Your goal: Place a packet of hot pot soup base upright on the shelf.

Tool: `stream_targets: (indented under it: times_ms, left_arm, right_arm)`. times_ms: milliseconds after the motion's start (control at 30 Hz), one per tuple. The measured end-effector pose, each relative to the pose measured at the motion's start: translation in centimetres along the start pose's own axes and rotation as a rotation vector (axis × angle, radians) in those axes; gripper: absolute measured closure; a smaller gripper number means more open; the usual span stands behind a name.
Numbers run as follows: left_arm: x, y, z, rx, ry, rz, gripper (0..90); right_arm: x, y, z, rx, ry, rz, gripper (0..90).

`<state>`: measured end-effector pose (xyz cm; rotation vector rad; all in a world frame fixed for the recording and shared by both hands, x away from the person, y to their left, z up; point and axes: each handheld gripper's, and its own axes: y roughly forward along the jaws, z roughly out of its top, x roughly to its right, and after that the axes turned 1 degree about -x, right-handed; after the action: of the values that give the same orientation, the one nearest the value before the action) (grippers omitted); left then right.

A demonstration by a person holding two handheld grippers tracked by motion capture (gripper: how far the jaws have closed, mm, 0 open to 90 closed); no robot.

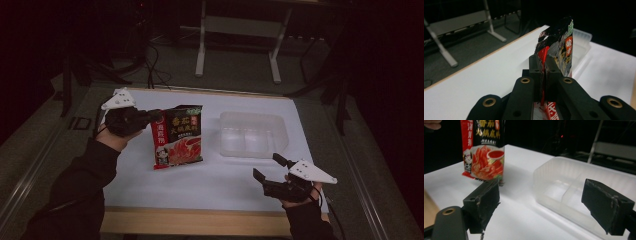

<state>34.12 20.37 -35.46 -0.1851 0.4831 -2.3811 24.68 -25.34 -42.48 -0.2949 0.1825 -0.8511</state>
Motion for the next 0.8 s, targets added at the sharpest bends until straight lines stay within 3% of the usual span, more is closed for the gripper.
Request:
stream_targets:
  times_ms: [67,167,233,267,300,367,433,467,667,800]
  left_arm:
    - [0.5,-0.3,0.2,0.020,0.029,-0.009,87.8]
    - [1.0,-0.5,0.6,0.035,0.033,-0.047,87.8]
    - [1.0,-0.5,0.6,0.035,0.033,-0.047,87.8]
    - [1.5,-0.7,1.0,0.046,0.047,-0.095,87.8]
    - [1.6,-0.7,1.1,0.049,0.051,-0.094,87.8]
    - [1.9,-0.7,1.3,0.056,0.054,-0.125,87.8]
    - [2.1,-0.6,1.4,0.060,0.050,-0.127,87.8]
    - [2.2,-0.5,1.4,0.062,0.048,-0.153,87.8]
    - [3.1,0.2,1.5,0.067,0.061,-0.191,87.7]
    - [3.6,0.7,1.4,0.065,0.068,-0.223,87.7]
  right_arm:
    - [-0.2,-0.1,0.3,0.001,0.000,0.017,16.7]
    - [-0.3,-0.4,0.9,0.024,-0.005,0.043,16.7]
    - [-0.3,-0.5,1.1,0.030,-0.005,0.061,16.7]
    - [-0.1,-0.7,1.8,0.038,-0.006,0.094,16.7]
    - [0.0,-0.7,2.2,0.043,0.007,0.129,16.7]
    - [0.1,-0.8,2.7,0.058,-0.002,0.137,16.7]
    - [0.1,-0.9,3.2,0.066,-0.008,0.152,16.8]
    - [0.2,-0.9,3.4,0.072,-0.016,0.151,17.0]
    - [0.4,0.1,6.1,0.077,-0.017,0.211,30.5]
    - [0.2,1.3,7.2,0.068,-0.030,0.253,32.0]
